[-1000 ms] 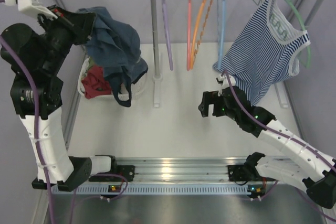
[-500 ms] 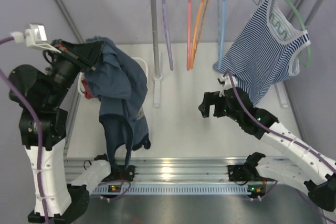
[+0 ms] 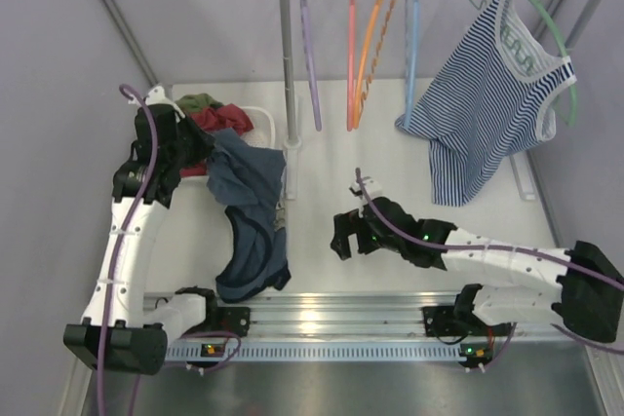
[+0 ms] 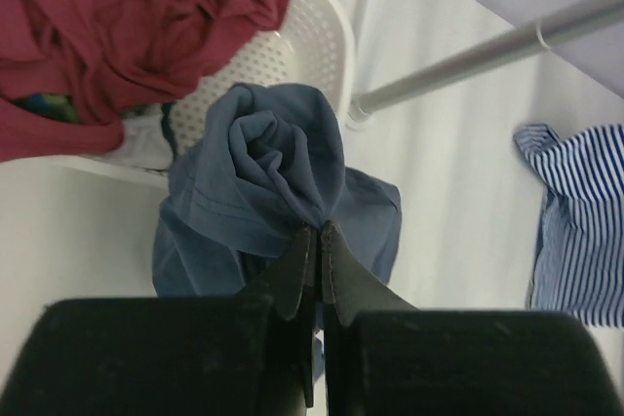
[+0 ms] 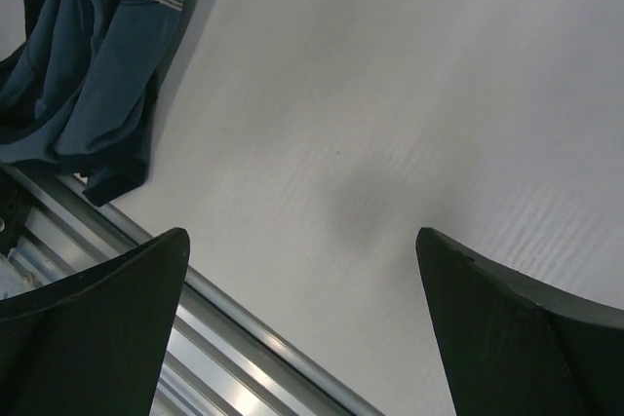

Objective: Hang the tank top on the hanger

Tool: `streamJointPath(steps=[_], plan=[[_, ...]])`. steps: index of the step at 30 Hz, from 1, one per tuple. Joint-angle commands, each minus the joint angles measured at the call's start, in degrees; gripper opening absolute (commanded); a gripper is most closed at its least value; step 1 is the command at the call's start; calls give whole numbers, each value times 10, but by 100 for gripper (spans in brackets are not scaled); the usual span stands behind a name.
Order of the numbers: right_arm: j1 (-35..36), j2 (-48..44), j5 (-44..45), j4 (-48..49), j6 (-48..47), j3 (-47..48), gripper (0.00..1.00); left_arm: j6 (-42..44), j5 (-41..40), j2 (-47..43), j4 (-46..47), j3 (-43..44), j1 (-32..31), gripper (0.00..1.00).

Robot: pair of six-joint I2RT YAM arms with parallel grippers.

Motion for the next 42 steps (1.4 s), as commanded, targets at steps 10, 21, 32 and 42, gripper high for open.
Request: streamJointPath(steps=[10, 21, 32, 42], plan=[[159, 233, 35, 192, 49, 80, 86, 26, -73, 46, -12, 72, 31, 23], [205, 367, 67, 200, 84, 175, 81, 27, -28, 47, -19, 70, 31, 51], [219, 451, 105, 161, 95, 242, 58, 43, 47, 22, -47, 52, 30, 51], [219, 444, 173, 88, 115, 239, 0, 48, 101, 7, -62, 35, 30, 50]])
